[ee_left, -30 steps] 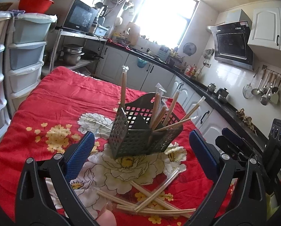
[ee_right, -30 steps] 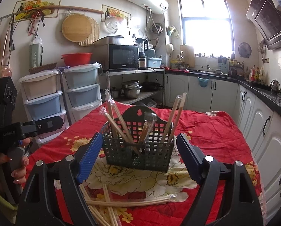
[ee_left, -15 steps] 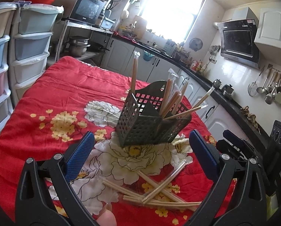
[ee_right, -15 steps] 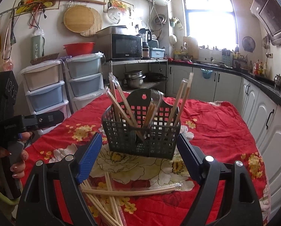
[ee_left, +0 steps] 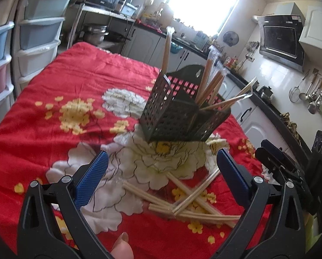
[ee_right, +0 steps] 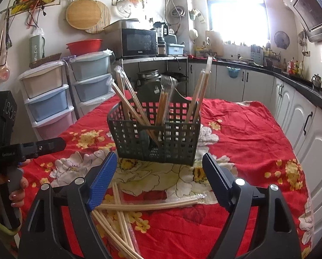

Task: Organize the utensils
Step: 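Withdraw both open grippers from the basket back toward the chopstick pile, then lower the left gripper onto a wooden chopstick while the right gripper grasps another chopstick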

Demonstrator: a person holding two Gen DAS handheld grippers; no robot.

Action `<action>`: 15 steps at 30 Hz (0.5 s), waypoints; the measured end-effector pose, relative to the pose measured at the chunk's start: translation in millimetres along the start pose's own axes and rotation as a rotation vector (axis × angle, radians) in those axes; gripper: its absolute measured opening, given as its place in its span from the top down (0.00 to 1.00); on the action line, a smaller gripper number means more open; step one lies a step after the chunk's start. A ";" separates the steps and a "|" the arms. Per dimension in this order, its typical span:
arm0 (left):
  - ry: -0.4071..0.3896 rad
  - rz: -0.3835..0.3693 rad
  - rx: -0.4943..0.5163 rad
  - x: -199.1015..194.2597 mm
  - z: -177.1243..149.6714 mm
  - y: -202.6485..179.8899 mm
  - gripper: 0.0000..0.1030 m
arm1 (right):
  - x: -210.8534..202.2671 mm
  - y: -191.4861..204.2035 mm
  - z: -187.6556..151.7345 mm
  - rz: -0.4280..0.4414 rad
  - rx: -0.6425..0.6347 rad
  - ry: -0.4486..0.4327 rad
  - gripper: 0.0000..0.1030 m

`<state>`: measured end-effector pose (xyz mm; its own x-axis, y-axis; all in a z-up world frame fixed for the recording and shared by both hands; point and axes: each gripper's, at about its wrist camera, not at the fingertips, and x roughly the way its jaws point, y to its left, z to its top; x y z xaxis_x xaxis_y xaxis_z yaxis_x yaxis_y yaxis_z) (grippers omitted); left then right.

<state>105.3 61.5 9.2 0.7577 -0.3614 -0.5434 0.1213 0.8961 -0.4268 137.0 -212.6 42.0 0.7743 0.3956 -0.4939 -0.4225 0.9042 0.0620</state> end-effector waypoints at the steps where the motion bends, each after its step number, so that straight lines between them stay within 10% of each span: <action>1: 0.010 0.000 -0.006 1.7 -2.0 1.8 0.10 | 1.1 0.2 -0.6 0.000 -0.001 0.007 0.24; 15: 0.134 0.008 -0.132 22.8 -23.1 34.7 0.20 | 22.5 25.4 -30.7 0.036 -0.146 0.138 0.24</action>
<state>111.9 78.4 -34.7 0.6648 -0.3939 -0.6348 0.0238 0.8605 -0.5090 129.2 -185.7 5.8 0.6897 0.3927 -0.6084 -0.5207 0.8528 -0.0398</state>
